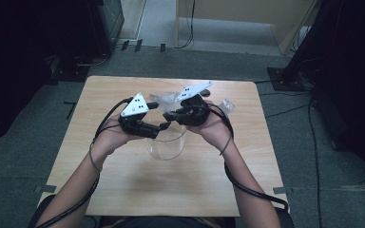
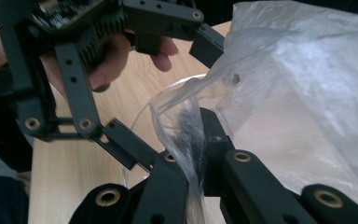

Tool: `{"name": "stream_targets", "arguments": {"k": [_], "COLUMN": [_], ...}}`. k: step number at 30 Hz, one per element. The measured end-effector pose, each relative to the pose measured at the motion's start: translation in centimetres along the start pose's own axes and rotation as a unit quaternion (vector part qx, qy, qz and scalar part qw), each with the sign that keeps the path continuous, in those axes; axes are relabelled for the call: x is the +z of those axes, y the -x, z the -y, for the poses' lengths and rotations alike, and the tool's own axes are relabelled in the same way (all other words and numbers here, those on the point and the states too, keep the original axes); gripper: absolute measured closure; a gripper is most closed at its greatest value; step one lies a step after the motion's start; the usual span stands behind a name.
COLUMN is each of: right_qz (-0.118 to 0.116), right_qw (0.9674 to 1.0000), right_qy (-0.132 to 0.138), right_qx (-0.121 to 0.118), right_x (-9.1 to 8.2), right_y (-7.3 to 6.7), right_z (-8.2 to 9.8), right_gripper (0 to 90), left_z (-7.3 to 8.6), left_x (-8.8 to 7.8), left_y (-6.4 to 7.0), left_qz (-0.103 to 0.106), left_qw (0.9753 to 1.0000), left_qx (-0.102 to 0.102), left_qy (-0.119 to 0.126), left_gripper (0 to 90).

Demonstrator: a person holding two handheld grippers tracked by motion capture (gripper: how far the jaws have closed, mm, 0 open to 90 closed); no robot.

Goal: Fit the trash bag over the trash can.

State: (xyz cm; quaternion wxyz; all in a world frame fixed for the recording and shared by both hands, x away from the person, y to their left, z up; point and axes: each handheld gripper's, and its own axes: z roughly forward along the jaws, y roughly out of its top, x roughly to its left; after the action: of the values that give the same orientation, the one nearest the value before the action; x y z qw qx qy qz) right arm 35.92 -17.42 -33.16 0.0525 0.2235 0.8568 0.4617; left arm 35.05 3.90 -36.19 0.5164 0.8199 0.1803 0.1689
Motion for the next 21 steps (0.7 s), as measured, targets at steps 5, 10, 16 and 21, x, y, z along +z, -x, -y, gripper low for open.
{"name": "stream_targets", "arguments": {"k": [5, 10, 16, 21], "right_qz": [-0.024, -0.047, -0.088, -0.085], "right_qw": [0.9996, 0.9986, 0.9947, 0.9942], "right_qy": [0.012, 0.015, 0.041, 0.051], "right_qx": [0.004, 0.018, 0.036, 0.042], "right_x": [0.0, 0.6, 0.7, 0.6], "right_y": [-0.5, -0.8, -1.3, -0.9], "right_z": [-0.3, -0.3, -0.6, -0.4], "right_gripper": [90.0, 90.0, 90.0, 90.0], "left_z": [0.0, 0.1, 0.3, 0.2], "left_x": [0.3, 0.8, 1.0, 0.8], "left_y": [0.3, 1.0, 1.5, 1.2], "left_qz": [0.011, 0.038, 0.044, 0.042], "left_qw": [0.9999, 0.9991, 0.9988, 0.9991], "left_qx": [-0.003, 0.016, 0.020, -0.002], "left_qy": [0.010, 0.013, 0.011, 0.008], "left_gripper": [18.9, 18.1, 33.4, 63.7]}}
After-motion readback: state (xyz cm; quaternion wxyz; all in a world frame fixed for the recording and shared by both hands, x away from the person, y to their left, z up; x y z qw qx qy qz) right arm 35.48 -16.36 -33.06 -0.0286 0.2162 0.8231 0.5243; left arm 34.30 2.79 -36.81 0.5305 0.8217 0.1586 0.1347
